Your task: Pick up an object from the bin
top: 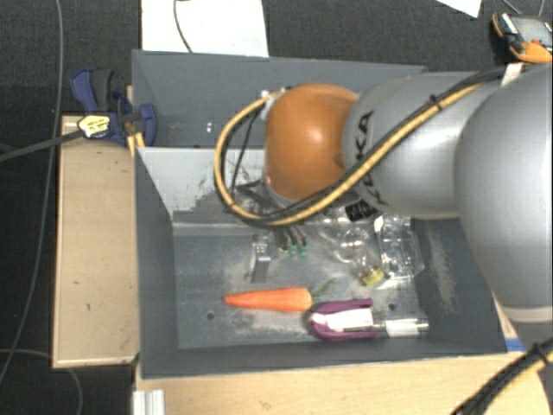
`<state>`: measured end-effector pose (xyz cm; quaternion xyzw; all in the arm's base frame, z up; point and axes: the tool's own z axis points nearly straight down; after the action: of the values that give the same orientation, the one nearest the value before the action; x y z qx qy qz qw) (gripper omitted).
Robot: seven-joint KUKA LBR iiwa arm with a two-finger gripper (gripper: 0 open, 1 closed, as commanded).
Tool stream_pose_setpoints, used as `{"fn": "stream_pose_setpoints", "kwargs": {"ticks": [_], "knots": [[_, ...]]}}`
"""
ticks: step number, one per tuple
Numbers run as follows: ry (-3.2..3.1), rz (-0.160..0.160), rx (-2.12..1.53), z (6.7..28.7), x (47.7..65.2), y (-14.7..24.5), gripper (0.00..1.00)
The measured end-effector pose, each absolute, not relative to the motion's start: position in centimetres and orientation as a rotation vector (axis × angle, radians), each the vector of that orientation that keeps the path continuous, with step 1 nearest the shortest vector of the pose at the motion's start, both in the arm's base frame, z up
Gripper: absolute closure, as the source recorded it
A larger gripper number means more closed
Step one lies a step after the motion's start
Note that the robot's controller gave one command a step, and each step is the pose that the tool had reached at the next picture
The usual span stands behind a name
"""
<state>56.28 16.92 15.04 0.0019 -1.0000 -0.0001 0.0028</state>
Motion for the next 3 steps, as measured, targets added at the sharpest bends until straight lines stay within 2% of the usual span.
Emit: {"fn": "stream_pose_setpoints", "kwargs": {"ticks": [1,2,3], "knots": [[-3.144,-0.002,-0.005,15.5,56.5,16.8,0.0],[-3.138,0.0,0.066,6.9,51.5,10.2,0.0],[-3.156,-0.01,0.047,13.8,50.4,11.2,0.0]]}}
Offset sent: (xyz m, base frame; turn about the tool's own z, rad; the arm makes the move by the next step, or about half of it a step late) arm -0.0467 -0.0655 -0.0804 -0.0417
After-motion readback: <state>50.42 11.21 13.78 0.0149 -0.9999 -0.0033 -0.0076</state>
